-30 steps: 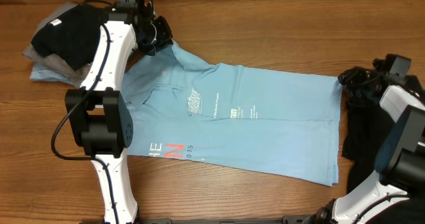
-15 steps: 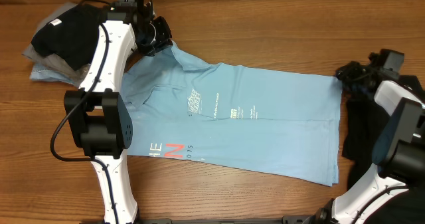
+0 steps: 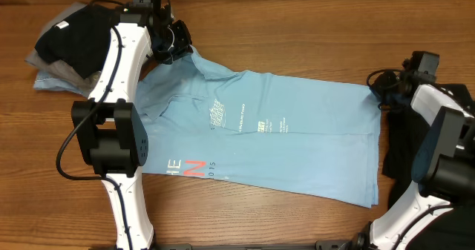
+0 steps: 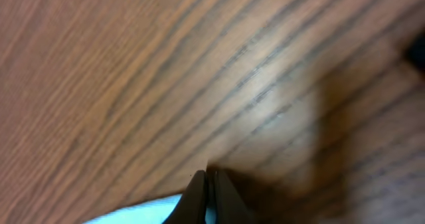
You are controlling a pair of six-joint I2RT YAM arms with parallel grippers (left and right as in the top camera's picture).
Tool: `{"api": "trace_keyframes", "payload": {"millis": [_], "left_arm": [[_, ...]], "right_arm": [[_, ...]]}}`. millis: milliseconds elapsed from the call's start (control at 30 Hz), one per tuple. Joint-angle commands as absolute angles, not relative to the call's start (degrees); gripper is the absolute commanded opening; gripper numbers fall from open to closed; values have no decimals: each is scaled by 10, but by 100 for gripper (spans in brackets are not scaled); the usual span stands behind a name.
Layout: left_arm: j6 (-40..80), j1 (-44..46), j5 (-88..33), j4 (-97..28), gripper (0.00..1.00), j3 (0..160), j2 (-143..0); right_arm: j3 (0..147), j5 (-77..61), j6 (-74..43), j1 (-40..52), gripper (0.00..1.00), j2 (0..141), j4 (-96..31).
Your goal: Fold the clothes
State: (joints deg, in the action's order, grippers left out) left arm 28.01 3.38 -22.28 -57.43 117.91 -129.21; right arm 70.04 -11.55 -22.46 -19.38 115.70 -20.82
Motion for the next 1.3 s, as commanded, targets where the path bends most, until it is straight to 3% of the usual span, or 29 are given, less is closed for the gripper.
{"api": "trace_keyframes", "payload": {"millis": [0,300,700,1267], "left_arm": [[261,34,-225,-579,4,1190,-1271],[244,33,-196,-613,4,1190,-1213],[220,33,-64,-814,4,1190,-1143],[167,34,4,-968,4,1190,-1138]], "right_arm": [[731,-106,-223,-197,4,1156,-246],[770,-117,-221,-197,4,1069,-346],[770,-117,-224,-199,4,975,-531],[769,-113,-155,-208,4,963,-761]]}}
